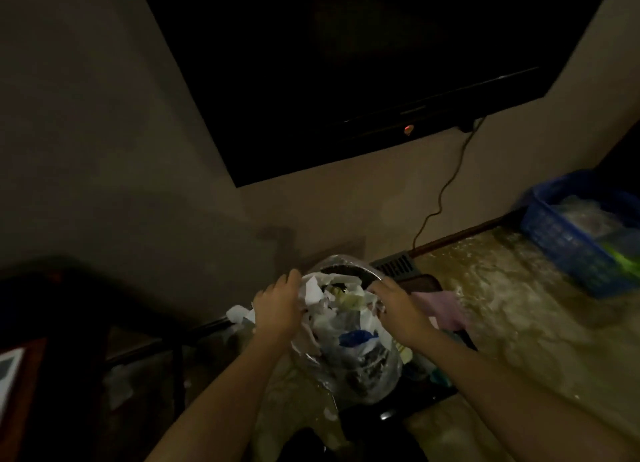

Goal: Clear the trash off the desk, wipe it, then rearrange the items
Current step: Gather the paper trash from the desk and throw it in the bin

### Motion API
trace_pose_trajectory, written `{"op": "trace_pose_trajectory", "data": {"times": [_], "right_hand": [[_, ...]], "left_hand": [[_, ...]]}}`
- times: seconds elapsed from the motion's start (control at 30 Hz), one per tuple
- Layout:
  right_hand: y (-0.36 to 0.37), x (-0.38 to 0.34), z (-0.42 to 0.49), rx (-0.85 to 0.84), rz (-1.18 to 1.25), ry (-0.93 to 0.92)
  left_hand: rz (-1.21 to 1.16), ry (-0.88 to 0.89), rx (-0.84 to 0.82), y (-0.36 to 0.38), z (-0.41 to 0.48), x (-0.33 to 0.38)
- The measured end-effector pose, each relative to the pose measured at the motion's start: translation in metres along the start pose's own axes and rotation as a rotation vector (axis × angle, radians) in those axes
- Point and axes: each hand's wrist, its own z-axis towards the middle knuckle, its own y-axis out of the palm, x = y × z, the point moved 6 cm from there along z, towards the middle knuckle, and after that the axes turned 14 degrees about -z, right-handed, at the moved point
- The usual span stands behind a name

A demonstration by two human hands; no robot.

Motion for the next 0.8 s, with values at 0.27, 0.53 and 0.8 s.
{"op": "trace_pose_trajectory", "data": {"times": [0.27, 0.53, 0.8], "right_hand": [[0.054, -0.005, 0.065, -0.205, -0.111, -0.101], [0.126, 0.013, 0.096, -0.409, -0.305, -0.051], [0.156, 0.025, 0.084, -0.592, -0.384, -0.017]], "left_hand": [[-0.065, -0.223, 0.053, 0.008, 0.0, -0.047], [-0.041, -0.218, -0.01, 0.037, 0.033, -0.075], [-0.051, -0.138, -0.026, 0.034, 0.047, -0.065]]}}
